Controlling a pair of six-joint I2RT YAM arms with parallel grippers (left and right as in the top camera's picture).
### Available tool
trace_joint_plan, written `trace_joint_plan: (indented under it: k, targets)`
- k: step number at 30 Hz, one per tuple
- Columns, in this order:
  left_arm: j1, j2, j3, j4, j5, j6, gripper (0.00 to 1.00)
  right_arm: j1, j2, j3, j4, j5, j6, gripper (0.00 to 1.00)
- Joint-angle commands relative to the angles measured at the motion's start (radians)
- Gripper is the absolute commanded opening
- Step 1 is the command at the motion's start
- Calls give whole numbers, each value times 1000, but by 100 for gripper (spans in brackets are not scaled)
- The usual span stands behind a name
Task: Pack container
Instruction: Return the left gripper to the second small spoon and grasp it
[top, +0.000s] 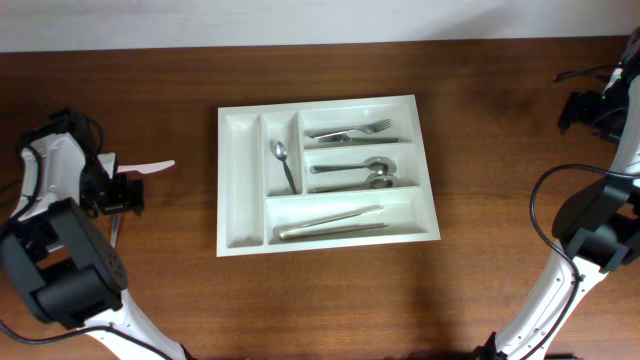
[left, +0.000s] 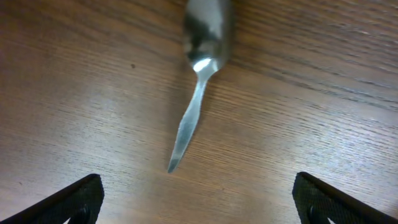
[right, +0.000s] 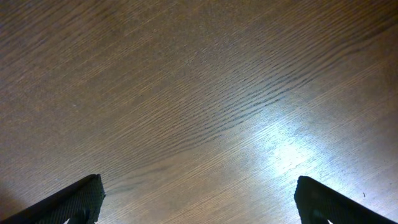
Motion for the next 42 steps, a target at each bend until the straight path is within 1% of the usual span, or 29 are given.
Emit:
trace_joint_plan:
  k: [1,4,13,20,23,34,42]
  targets:
    - [25,10,-11,6,35,32,99,-5,6,-2,3,16,8,99]
    - [28,10,-35,18,53,60,99,-5,6,-2,3,16,8,99]
    - [28,10,-126,111,104,68,99,-5,6,-2,3,16,8,99]
    - [28,10,-137,181,131,70,99,-5,6,-2,3,16,8,99]
    - [28,10,-138,198,150,92,99,-5,6,-2,3,16,8,99]
    - [28,18,-138,229,175,92,99,-5,6,-2,3,16,8,99]
    - [28,68,-138,225,182,92,99,-5,6,-2,3,16,8,99]
